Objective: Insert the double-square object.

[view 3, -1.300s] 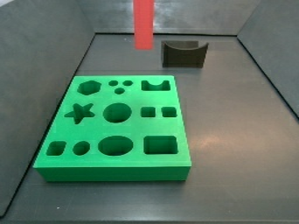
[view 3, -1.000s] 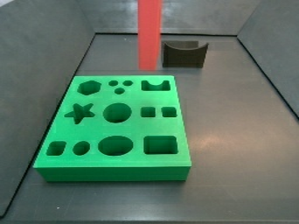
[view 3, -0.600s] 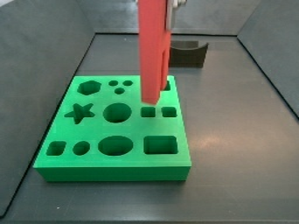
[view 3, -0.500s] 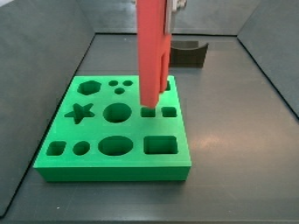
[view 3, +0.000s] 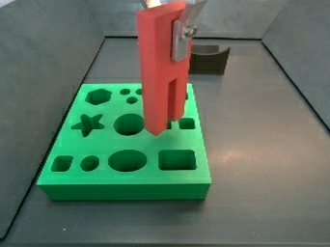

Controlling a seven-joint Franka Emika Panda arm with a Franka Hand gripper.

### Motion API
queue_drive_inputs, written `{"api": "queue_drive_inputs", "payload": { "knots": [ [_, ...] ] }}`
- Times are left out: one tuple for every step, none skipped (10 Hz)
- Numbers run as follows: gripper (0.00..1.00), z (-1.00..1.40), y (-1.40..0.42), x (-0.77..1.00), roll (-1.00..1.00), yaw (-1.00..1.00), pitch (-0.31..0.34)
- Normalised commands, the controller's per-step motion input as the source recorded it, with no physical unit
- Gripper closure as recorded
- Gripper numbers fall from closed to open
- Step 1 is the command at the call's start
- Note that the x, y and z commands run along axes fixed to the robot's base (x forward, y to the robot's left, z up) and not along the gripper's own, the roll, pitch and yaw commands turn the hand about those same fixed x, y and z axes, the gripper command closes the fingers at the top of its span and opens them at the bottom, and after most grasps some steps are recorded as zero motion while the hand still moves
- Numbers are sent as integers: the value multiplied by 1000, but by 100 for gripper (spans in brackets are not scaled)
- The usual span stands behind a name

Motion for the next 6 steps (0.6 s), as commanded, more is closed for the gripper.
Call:
{"api": "queue_drive_inputs", "payload": {
  "knots": [
    [100,-177,34,69,183,-923,0],
    [100,-120,17,60,151,-980,-29],
    [100,-126,20,60,156,-974,-26],
    [100,-100,11,60,139,-1000,-37],
    [100,-91,9,57,133,-1000,-40],
    [100,-83,9,57,127,-1000,-46]
  ]
}}
